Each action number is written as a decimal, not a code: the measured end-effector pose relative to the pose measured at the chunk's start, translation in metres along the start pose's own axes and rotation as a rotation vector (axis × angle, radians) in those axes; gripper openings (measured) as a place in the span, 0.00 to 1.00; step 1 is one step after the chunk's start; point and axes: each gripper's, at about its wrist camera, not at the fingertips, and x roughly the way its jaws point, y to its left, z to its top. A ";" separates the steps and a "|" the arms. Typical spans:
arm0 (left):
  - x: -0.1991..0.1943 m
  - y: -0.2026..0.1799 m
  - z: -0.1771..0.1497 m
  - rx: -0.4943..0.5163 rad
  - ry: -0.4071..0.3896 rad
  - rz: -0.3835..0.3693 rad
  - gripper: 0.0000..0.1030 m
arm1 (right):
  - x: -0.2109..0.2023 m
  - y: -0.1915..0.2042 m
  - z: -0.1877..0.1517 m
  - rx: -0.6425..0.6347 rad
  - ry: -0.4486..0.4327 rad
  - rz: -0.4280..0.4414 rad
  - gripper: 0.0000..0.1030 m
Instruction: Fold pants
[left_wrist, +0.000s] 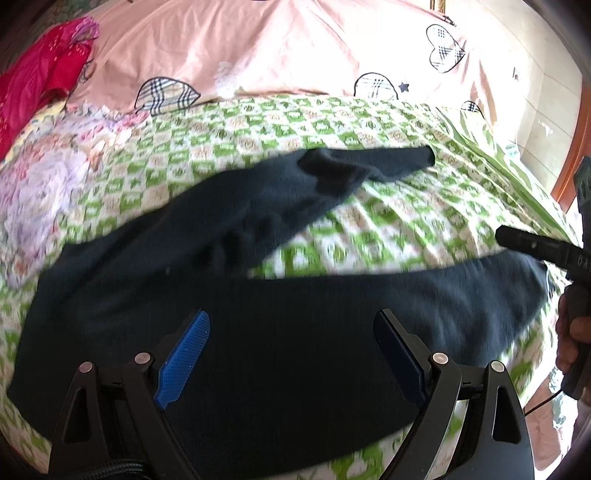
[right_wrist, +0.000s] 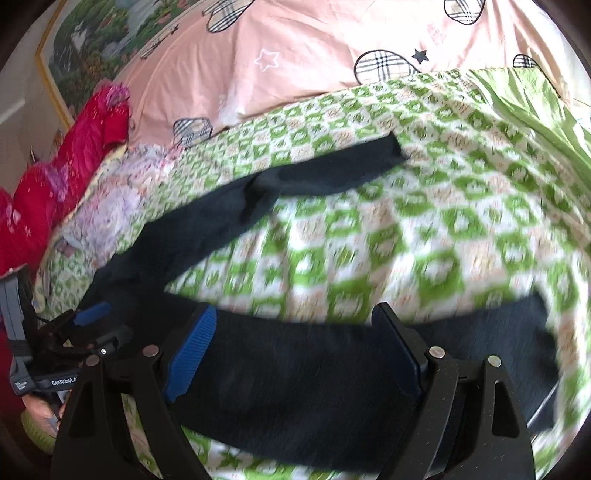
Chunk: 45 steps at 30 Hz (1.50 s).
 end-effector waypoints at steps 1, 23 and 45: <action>0.003 0.000 0.009 0.006 0.001 -0.001 0.89 | 0.001 -0.004 0.009 0.006 -0.003 0.005 0.84; 0.100 0.021 0.142 0.065 0.110 -0.024 0.89 | 0.098 -0.092 0.159 0.075 0.132 0.027 0.74; 0.144 0.029 0.147 0.102 0.242 -0.145 0.10 | 0.099 -0.097 0.167 -0.073 0.088 0.027 0.08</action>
